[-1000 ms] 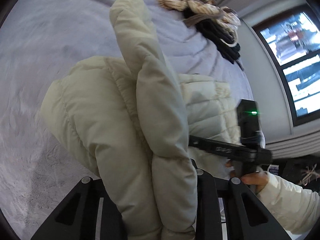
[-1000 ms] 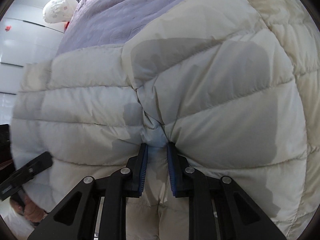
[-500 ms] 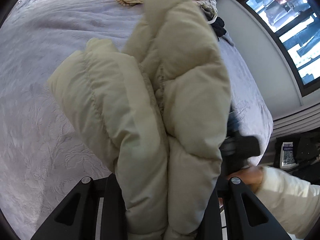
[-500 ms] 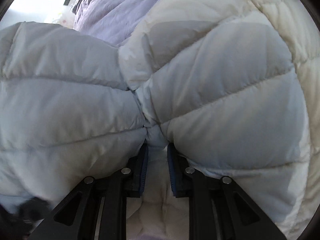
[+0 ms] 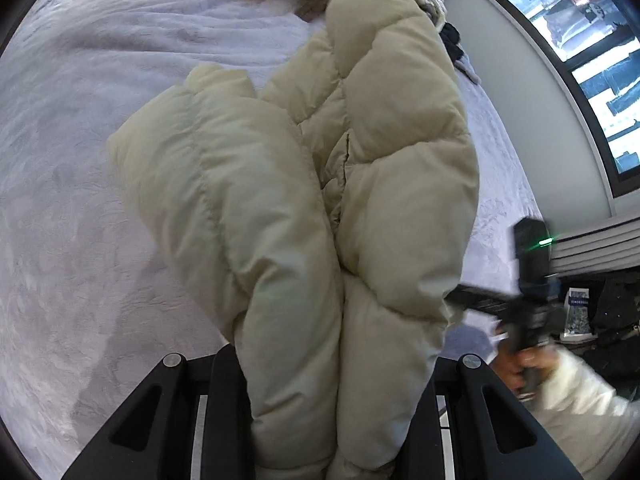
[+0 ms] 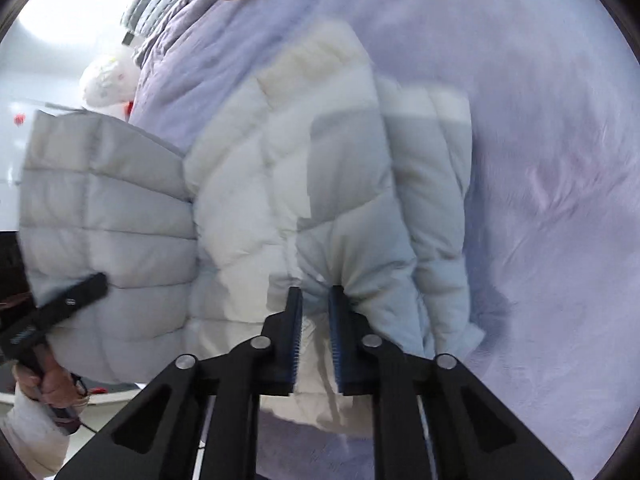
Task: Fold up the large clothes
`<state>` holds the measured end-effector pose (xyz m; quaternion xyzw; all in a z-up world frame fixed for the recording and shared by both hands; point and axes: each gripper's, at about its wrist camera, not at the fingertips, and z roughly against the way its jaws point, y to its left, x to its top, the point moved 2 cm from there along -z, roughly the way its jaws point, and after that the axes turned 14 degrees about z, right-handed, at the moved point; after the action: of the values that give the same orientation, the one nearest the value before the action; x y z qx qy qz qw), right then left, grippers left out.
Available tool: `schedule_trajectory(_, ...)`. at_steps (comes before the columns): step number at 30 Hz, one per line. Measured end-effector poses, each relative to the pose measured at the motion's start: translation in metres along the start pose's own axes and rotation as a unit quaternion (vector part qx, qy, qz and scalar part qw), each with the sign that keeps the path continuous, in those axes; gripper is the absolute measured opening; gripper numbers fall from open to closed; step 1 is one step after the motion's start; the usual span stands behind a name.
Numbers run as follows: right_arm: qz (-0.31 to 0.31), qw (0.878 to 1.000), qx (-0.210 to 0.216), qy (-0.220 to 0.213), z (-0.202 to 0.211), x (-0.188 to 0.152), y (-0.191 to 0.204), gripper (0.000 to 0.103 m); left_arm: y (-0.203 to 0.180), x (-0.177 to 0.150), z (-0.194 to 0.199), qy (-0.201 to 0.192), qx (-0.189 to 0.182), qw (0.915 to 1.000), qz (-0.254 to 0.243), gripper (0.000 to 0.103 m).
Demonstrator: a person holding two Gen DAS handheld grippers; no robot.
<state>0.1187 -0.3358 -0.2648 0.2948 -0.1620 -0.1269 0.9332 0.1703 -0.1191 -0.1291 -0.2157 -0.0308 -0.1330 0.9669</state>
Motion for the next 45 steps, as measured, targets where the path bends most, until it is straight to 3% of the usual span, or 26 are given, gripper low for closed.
schedule_trajectory(3,-0.021,0.999,0.027,-0.005,-0.015,-0.009,-0.012,0.009,-0.036,0.002,-0.01,0.014,-0.012,0.9995,-0.025,0.029)
schedule_trajectory(6,-0.034,0.998,0.058,-0.015,-0.028,-0.016,-0.021,0.009,-0.073,0.003,-0.029,0.033,-0.054,0.9965,-0.054,0.03)
schedule_trajectory(8,-0.031,0.997,0.071,-0.019,-0.03,-0.018,-0.024,0.008,-0.092,0.004,-0.045,0.044,-0.099,0.9919,-0.066,0.045)
schedule_trajectory(9,-0.031,0.996,0.077,-0.021,-0.03,-0.019,-0.027,0.008,-0.096,0.006,-0.051,0.049,-0.122,0.9892,-0.065,0.062)
schedule_trajectory(10,-0.033,0.996,0.085,-0.023,-0.03,-0.02,-0.028,0.008,-0.099,0.007,-0.058,0.051,-0.159,0.9843,-0.058,0.067)
schedule_trajectory(14,-0.044,0.991,0.118,-0.033,-0.023,-0.029,-0.042,0.008,-0.104,0.014,-0.076,0.076,-0.239,0.9671,-0.039,0.067)
schedule_trajectory(16,-0.049,0.989,0.132,-0.035,-0.021,-0.031,-0.046,0.008,-0.107,0.015,-0.08,0.078,-0.253,0.9635,-0.04,0.067)
schedule_trajectory(20,-0.075,0.985,0.149,-0.042,-0.002,-0.034,-0.061,0.012,-0.113,0.013,-0.088,0.07,-0.234,0.968,-0.057,0.067)
schedule_trajectory(24,-0.116,0.98,0.14,-0.08,0.043,-0.046,-0.094,0.016,-0.12,0.005,-0.096,0.065,-0.218,0.9715,-0.067,0.067)
schedule_trajectory(25,-0.127,0.978,0.136,-0.091,0.052,-0.046,-0.103,0.027,-0.123,0.003,-0.097,0.059,-0.21,0.9729,-0.076,0.067)
schedule_trajectory(26,-0.138,0.976,0.131,-0.101,0.063,-0.049,-0.111,0.048,-0.125,0.0,-0.099,0.054,-0.202,0.9741,-0.086,0.067)
schedule_trajectory(27,-0.147,0.975,0.125,-0.113,0.074,-0.051,-0.119,0.056,-0.127,-0.003,-0.1,0.048,-0.193,0.9751,-0.098,0.067)
schedule_trajectory(28,-0.152,0.972,0.124,-0.127,0.087,-0.051,-0.126,0.056,-0.131,-0.006,-0.102,0.043,-0.182,0.9759,-0.112,0.067)
schedule_trajectory(33,-0.126,0.963,0.169,-0.167,0.128,-0.034,-0.127,0.056,-0.138,-0.017,-0.109,0.032,-0.156,0.9767,-0.144,0.067)
schedule_trajectory(39,-0.043,0.974,0.185,-0.121,0.115,0.007,-0.087,0.054,-0.143,-0.02,-0.109,0.024,-0.141,0.978,-0.152,0.067)
schedule_trajectory(40,-0.037,0.977,0.182,-0.11,0.105,0.007,-0.074,0.048,-0.144,-0.021,-0.109,0.023,-0.138,0.9781,-0.154,0.067)
schedule_trajectory(41,-0.03,0.979,0.174,-0.097,0.096,0.011,-0.07,0.031,-0.144,-0.022,-0.11,0.021,-0.133,0.9786,-0.156,0.067)
schedule_trajectory(43,-0.026,0.985,0.152,-0.074,0.078,0.017,-0.069,0.013,-0.144,-0.024,-0.107,0.019,-0.123,0.9793,-0.159,0.067)
schedule_trajectory(45,-0.022,0.991,0.12,-0.059,0.066,0.022,-0.079,0.011,-0.139,-0.023,-0.097,0.019,-0.127,0.9793,-0.157,0.068)
